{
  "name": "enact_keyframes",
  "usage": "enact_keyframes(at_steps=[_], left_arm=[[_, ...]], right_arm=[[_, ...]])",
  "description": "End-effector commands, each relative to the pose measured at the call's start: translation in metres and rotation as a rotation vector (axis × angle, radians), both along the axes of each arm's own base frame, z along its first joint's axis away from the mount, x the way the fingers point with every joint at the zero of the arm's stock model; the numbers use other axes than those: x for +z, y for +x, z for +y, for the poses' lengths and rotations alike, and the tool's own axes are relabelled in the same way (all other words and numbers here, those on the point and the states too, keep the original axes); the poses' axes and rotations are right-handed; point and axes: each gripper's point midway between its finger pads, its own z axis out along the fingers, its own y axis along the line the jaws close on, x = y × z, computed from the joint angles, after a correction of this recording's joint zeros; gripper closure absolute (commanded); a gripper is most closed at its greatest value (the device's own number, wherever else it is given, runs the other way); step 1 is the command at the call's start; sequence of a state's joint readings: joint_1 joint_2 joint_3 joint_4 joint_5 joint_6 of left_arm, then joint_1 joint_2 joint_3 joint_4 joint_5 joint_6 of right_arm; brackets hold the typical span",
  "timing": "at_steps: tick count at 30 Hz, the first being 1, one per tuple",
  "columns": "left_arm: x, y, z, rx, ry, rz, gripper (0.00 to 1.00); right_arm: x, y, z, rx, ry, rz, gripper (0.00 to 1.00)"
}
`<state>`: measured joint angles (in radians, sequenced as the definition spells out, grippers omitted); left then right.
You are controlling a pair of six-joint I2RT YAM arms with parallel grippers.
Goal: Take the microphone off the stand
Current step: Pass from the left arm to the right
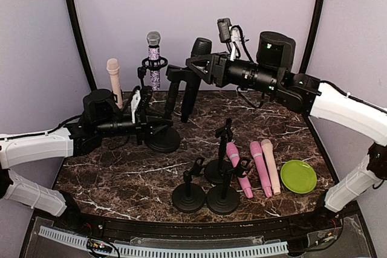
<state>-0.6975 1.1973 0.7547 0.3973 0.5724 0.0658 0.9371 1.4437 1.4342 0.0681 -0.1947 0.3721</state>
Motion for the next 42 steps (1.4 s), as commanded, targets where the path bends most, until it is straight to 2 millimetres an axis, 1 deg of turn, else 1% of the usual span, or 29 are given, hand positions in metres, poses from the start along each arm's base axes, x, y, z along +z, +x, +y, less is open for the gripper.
enact_keyframes(at_steps=[1, 5, 6, 7, 8, 9, 10, 11, 12, 13, 15, 16, 19, 21, 26, 27, 28, 29, 30, 31, 32, 33, 34, 35, 36, 41, 42], left_arm=[[-0.003, 0.021, 0.004, 0.096, -0.016, -0.089, 1.0], [-0.021, 0.031, 0.002, 0.139, -0.041, -0.092, 1.0], [-0.031, 0.033, -0.001, 0.14, -0.03, -0.077, 1.0], [-0.034, 0.035, -0.002, 0.152, -0.04, -0.081, 1.0], [-0.046, 0.037, -0.005, 0.153, -0.026, -0.065, 1.0], [-0.049, 0.038, -0.005, 0.163, -0.036, -0.066, 1.0], [-0.06, 0.04, -0.008, 0.163, -0.025, -0.048, 1.0], [-0.063, 0.04, -0.008, 0.17, -0.035, -0.051, 1.0], [-0.072, 0.041, -0.01, 0.171, -0.027, -0.041, 1.0], [-0.074, 0.041, -0.01, 0.18, -0.034, -0.048, 1.0], [-0.091, 0.041, -0.014, 0.185, -0.012, -0.04, 1.0], [-0.095, 0.04, -0.017, 0.188, -0.005, -0.04, 1.0], [-0.117, 0.04, -0.023, 0.185, 0.02, -0.032, 1.0], [-0.127, 0.038, -0.027, 0.182, 0.025, -0.027, 0.98], [-0.142, 0.035, -0.036, 0.186, 0.034, -0.033, 0.95], [-0.149, 0.034, -0.038, 0.184, 0.044, -0.025, 0.94], [-0.15, 0.035, -0.039, 0.186, 0.04, -0.021, 0.93], [-0.157, 0.034, -0.039, 0.184, 0.049, -0.008, 0.92], [-0.159, 0.034, -0.04, 0.183, 0.044, -0.002, 0.9], [-0.165, 0.034, -0.041, 0.181, 0.053, 0.01, 0.88], [-0.168, 0.034, -0.04, 0.188, 0.051, 0.023, 0.83], [-0.172, 0.034, -0.039, 0.194, 0.054, 0.034, 0.8], [-0.174, 0.034, -0.035, 0.212, 0.051, 0.044, 0.73], [-0.175, 0.034, -0.032, 0.222, 0.05, 0.045, 0.69], [-0.177, 0.032, -0.027, 0.236, 0.045, 0.059, 0.62], [-0.187, 0.02, -0.013, 0.25, 0.06, 0.116, 0.44], [-0.184, 0.018, -0.011, 0.253, 0.05, 0.12, 0.43]], right_arm=[[0.014, -0.003, -0.003, -0.138, 0.001, -0.094, 0.83], [-0.005, -0.001, 0.003, -0.189, -0.04, -0.111, 0.83], [-0.009, -0.001, 0.006, -0.192, -0.043, -0.113, 0.83], [-0.013, 0.0, 0.007, -0.196, -0.046, -0.114, 0.83], [-0.016, 0.0, 0.008, -0.2, -0.047, -0.115, 0.83], [-0.02, 0.0, 0.01, -0.201, -0.053, -0.115, 0.83], [-0.023, 0.001, 0.011, -0.206, -0.058, -0.115, 0.83], [-0.026, 0.002, 0.012, -0.211, -0.062, -0.116, 0.83], [-0.031, 0.003, 0.013, -0.22, -0.07, -0.116, 0.83], [-0.035, 0.004, 0.013, -0.224, -0.074, -0.117, 0.83], [-0.043, 0.007, 0.014, -0.238, -0.083, -0.117, 0.83], [-0.046, 0.008, 0.014, -0.242, -0.087, -0.116, 0.83], [-0.057, 0.012, 0.017, -0.256, -0.103, -0.109, 0.83], [-0.064, 0.014, 0.019, -0.262, -0.118, -0.104, 0.83], [-0.079, 0.017, 0.021, -0.269, -0.143, -0.087, 0.83], [-0.082, 0.017, 0.022, -0.269, -0.147, -0.083, 0.83], [-0.085, 0.018, 0.023, -0.266, -0.15, -0.077, 0.83], [-0.087, 0.018, 0.023, -0.266, -0.152, -0.075, 0.83], [-0.09, 0.017, 0.024, -0.265, -0.155, -0.072, 0.83], [-0.093, 0.018, 0.024, -0.265, -0.158, -0.068, 0.83], [-0.095, 0.018, 0.023, -0.267, -0.158, -0.066, 0.83], [-0.097, 0.018, 0.024, -0.265, -0.16, -0.065, 0.83], [-0.098, 0.017, 0.024, -0.263, -0.16, -0.065, 0.83], [-0.102, 0.017, 0.024, -0.261, -0.163, -0.064, 0.82], [-0.102, 0.017, 0.024, -0.26, -0.162, -0.064, 0.82], [-0.112, 0.016, 0.025, -0.249, -0.182, -0.067, 0.82], [-0.113, 0.015, 0.026, -0.246, -0.187, -0.069, 0.82]])
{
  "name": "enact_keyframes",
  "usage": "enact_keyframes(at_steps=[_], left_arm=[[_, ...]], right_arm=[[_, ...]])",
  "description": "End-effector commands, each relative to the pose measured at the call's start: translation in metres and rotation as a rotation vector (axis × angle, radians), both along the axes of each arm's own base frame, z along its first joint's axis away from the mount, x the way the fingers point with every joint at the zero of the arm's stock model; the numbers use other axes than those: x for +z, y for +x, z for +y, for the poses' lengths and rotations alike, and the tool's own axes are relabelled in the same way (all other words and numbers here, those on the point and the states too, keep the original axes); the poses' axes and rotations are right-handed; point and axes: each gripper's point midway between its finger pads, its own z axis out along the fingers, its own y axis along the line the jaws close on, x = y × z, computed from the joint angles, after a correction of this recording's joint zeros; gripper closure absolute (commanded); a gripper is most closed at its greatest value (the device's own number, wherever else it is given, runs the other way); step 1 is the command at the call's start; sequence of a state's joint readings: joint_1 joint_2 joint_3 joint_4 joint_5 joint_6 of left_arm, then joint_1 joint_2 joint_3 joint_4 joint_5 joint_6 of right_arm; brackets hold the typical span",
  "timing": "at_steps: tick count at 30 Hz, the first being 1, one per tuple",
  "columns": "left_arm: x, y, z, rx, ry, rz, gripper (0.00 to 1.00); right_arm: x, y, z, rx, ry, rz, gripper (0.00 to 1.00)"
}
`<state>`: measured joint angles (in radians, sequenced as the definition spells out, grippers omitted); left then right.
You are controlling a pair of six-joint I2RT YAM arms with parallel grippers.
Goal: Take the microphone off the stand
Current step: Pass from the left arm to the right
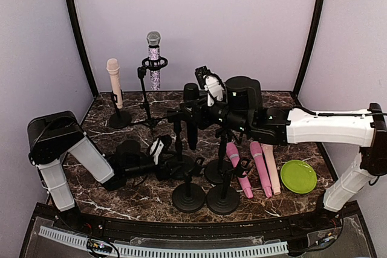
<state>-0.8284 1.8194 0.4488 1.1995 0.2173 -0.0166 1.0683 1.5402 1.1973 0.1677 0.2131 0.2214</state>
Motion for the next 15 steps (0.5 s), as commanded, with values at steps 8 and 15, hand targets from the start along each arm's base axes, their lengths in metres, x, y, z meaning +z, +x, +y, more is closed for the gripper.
enact_keyframes(at_steps=[8, 15], left_arm=[[0.038, -0.013, 0.034, 0.1, -0.085, 0.003, 0.32], [0.089, -0.013, 0.046, 0.146, -0.091, 0.005, 0.21]], right_arm=[[0.013, -0.008, 0.002, 0.042, 0.02, -0.047, 0.82], [-0.008, -0.013, 0.003, 0.058, -0.017, -0.019, 0.82]])
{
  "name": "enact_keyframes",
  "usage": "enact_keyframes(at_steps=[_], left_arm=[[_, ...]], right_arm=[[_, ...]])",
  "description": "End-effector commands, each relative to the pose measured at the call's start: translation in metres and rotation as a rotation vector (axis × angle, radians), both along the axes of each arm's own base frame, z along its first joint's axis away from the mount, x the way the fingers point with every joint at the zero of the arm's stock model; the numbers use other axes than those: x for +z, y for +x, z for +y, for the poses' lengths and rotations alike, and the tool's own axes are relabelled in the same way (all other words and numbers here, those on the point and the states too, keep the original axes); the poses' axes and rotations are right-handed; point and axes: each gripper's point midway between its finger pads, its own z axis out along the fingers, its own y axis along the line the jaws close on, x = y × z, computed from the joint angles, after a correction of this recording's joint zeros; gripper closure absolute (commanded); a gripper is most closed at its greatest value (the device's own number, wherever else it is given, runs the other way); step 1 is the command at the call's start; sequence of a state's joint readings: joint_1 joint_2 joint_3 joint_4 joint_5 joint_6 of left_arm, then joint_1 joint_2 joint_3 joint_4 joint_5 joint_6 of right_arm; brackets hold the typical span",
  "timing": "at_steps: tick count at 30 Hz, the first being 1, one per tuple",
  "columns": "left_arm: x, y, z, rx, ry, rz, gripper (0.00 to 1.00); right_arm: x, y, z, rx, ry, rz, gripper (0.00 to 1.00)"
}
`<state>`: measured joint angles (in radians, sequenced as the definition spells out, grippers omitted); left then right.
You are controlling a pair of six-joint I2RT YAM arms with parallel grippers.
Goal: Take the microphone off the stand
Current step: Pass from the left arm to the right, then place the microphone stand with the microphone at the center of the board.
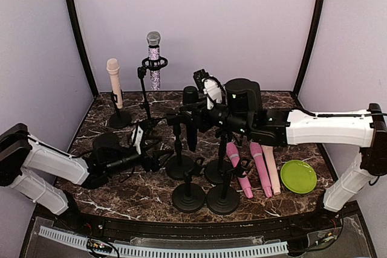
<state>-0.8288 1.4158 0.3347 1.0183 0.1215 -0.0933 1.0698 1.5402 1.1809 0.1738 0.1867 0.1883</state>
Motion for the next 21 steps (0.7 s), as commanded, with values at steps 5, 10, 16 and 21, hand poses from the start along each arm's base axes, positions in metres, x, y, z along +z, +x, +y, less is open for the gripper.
enact_keyframes(at_steps=[5, 10, 16, 21], left_arm=[[0.057, -0.006, 0.008, 0.009, 0.02, 0.061, 0.13], [0.074, -0.021, 0.01, -0.061, 0.058, 0.128, 0.1], [0.091, -0.02, 0.012, -0.193, 0.116, 0.178, 0.07], [0.099, -0.018, 0.012, -0.304, 0.183, 0.112, 0.06]], right_arm=[[-0.015, -0.009, 0.003, 0.033, 0.002, 0.013, 0.82], [-0.026, -0.01, 0.007, 0.047, -0.015, 0.023, 0.83], [-0.033, -0.017, 0.014, 0.101, -0.023, 0.038, 0.82], [-0.038, -0.021, 0.017, 0.126, -0.024, 0.057, 0.77]])
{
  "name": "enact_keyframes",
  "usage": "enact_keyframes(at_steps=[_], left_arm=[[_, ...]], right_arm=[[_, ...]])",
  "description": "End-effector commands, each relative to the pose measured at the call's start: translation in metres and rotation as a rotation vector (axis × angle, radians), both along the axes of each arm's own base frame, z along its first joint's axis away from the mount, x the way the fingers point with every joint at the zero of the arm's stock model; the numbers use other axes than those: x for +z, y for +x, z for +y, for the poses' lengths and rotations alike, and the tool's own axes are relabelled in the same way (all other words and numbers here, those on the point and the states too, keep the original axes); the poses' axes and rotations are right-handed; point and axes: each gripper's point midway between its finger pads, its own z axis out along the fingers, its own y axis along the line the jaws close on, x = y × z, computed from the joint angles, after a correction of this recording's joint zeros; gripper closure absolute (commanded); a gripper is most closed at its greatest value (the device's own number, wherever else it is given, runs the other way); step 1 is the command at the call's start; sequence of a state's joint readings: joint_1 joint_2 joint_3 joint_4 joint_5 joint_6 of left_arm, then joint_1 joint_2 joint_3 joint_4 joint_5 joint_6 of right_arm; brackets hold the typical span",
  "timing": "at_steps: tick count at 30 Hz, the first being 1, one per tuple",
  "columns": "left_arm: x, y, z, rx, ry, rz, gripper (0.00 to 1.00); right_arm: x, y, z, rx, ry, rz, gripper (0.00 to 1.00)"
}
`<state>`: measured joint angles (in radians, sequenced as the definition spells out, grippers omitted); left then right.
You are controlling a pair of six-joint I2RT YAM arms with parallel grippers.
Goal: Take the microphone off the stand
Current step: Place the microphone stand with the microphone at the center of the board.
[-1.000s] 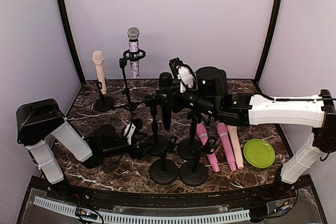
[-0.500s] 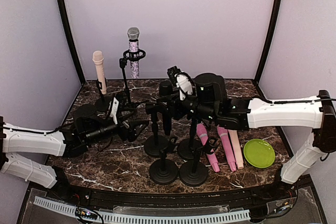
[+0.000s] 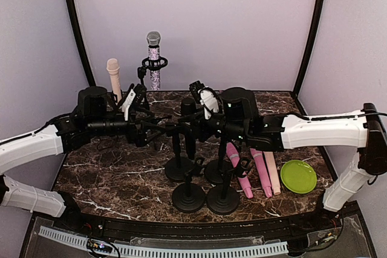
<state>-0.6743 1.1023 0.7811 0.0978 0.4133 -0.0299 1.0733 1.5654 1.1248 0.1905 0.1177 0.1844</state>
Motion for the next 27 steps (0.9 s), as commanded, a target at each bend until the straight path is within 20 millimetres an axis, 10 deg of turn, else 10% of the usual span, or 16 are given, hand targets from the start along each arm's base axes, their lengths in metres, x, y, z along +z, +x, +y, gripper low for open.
enact_keyframes(at_steps=[1, 10, 27], left_arm=[[-0.004, -0.02, -0.005, -0.192, 0.081, -0.009, 0.06], [-0.001, -0.021, -0.012, -0.238, 0.051, -0.069, 0.06], [-0.012, -0.018, -0.007, -0.214, 0.089, -0.103, 0.08]], right_arm=[[-0.002, -0.009, 0.009, 0.047, 0.031, 0.021, 0.74], [0.021, 0.0, -0.003, -0.033, 0.089, 0.015, 0.26], [0.06, 0.024, -0.005, -0.118, 0.094, -0.06, 0.07]])
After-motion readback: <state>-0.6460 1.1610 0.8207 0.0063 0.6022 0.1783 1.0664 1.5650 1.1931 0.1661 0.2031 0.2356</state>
